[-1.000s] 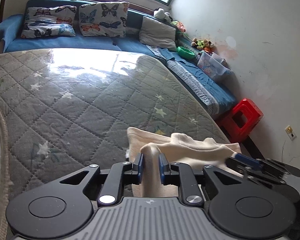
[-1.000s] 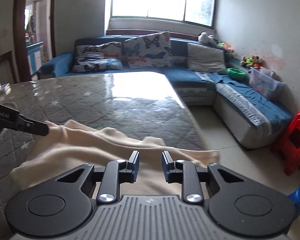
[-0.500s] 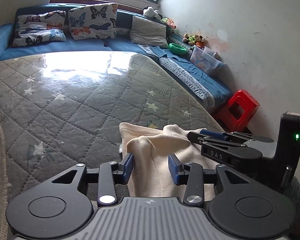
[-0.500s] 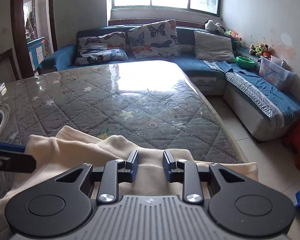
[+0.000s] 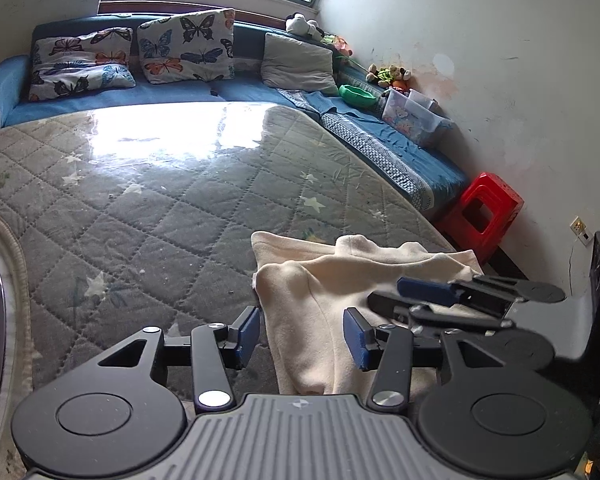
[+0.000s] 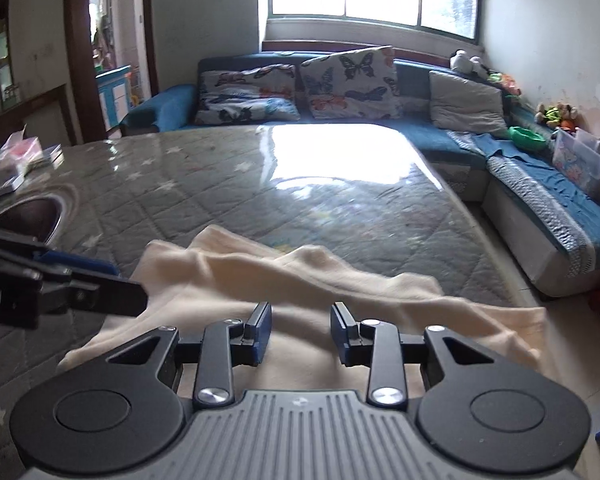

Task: Fold clothes
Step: 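Lower the folded sweatshirt onto the table and open the left gripper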

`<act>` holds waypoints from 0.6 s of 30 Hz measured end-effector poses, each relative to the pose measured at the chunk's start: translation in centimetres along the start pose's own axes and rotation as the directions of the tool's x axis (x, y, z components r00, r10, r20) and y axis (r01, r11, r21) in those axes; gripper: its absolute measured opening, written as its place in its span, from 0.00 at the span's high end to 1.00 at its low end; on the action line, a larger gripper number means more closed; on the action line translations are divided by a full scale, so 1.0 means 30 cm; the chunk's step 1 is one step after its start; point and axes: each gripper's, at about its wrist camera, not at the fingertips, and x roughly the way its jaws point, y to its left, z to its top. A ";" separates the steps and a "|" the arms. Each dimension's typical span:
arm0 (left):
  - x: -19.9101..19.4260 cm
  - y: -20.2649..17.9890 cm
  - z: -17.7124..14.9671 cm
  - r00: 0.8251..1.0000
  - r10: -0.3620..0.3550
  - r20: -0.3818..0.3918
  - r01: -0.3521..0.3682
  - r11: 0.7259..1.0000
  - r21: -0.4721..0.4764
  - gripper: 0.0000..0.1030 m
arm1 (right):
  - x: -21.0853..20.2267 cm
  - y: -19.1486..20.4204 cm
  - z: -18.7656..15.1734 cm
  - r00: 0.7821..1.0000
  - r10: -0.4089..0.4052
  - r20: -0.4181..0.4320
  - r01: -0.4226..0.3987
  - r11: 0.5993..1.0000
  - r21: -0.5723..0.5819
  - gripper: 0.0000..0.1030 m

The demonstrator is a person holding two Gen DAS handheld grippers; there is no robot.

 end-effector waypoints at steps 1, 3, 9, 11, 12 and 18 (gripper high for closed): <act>-0.006 0.001 -0.001 1.000 0.003 0.002 -0.003 1.000 0.000 0.49 | 0.003 0.014 -0.007 1.000 0.003 -0.005 -0.003 1.000 -0.012 0.69; -0.016 0.001 -0.001 1.000 0.007 0.007 -0.008 1.000 0.004 0.48 | -0.008 0.037 -0.014 1.000 -0.002 0.002 0.002 0.999 -0.034 0.68; -0.036 -0.016 -0.016 1.000 0.000 0.013 0.000 1.000 0.013 0.46 | -0.123 0.041 -0.041 0.999 0.031 0.027 -0.030 0.999 -0.021 0.67; -0.041 -0.023 -0.027 1.000 -0.005 0.010 0.005 1.000 0.017 0.45 | -0.145 0.038 -0.057 0.999 0.027 0.020 -0.026 0.999 -0.019 0.67; -0.042 -0.026 -0.031 1.000 -0.007 0.007 0.007 1.000 0.018 0.44 | -0.162 0.044 -0.078 1.000 0.026 0.007 -0.026 0.999 -0.026 0.67; -0.064 -0.049 -0.068 1.000 -0.016 -0.003 0.016 0.999 0.044 0.37 | -0.241 0.040 -0.153 1.000 0.007 0.014 -0.007 1.000 -0.010 0.67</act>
